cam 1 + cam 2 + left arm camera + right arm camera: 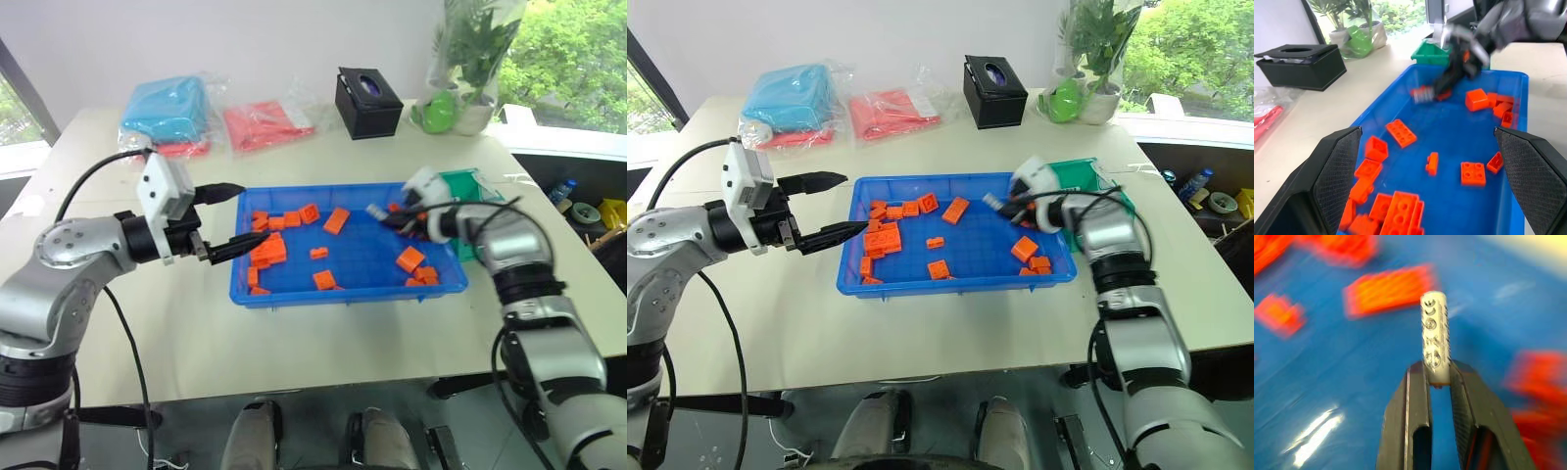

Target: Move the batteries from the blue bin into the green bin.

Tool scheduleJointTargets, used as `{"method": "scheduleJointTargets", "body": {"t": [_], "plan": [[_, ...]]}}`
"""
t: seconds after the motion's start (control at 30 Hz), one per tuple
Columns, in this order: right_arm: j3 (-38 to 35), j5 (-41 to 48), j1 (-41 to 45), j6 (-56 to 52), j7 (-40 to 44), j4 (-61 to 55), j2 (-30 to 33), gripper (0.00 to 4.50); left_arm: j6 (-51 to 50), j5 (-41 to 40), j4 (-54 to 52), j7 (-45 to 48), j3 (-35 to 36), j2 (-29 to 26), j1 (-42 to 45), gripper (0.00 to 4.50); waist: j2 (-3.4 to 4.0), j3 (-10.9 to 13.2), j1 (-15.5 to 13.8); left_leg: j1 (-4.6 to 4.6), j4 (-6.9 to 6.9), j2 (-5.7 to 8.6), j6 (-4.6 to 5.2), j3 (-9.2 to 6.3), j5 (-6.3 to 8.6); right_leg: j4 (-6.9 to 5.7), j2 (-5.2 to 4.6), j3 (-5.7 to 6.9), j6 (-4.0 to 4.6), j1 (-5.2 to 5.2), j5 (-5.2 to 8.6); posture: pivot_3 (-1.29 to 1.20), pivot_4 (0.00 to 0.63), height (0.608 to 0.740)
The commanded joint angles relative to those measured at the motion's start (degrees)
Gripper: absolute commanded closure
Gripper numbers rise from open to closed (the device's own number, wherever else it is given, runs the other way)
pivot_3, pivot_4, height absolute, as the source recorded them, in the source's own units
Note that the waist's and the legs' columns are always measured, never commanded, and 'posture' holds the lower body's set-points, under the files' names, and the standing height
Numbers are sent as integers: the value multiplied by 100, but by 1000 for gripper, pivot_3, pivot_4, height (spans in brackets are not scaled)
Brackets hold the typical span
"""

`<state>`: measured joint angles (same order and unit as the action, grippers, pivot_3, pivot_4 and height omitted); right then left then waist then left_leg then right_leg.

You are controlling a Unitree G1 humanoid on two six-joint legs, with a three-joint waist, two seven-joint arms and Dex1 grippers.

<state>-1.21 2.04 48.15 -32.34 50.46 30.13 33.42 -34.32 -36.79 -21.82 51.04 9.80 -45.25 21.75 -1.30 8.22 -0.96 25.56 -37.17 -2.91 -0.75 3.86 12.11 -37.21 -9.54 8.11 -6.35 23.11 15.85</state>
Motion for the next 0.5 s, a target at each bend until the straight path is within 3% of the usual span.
{"method": "scheduleJointTargets", "body": {"t": [0.03, 0.27, 0.5], "plan": [[-872, 189, -158, -437, -719, -621, 570, 4478, 145, -10, -2, 78, 12, 38, 21, 0, -2, -1, 2, 0, 1, 0, 0, 0, 0, 0, 0, 0, 0, 0, 0, 0, 150, 651], [-1050, 274, -760, -1085, -1056, -1397, 1008, 4478, 291, 112, 361, 326, -173, 80, 275, 0, 8, -6, 83, -8, 9, -6, 1, 6, 1, 1, 2, 0, 0, 0, 1, 0, 150, 651], [-1045, 468, -703, -1079, -1222, -1537, 1017, 920, 372, 164, 594, 486, -273, 116, 489, 0, 14, -6, 58, -7, 8, -6, 3, 12, 0, 3, 1, -2, -1, 2, 0, 0, 150, 651]]}}
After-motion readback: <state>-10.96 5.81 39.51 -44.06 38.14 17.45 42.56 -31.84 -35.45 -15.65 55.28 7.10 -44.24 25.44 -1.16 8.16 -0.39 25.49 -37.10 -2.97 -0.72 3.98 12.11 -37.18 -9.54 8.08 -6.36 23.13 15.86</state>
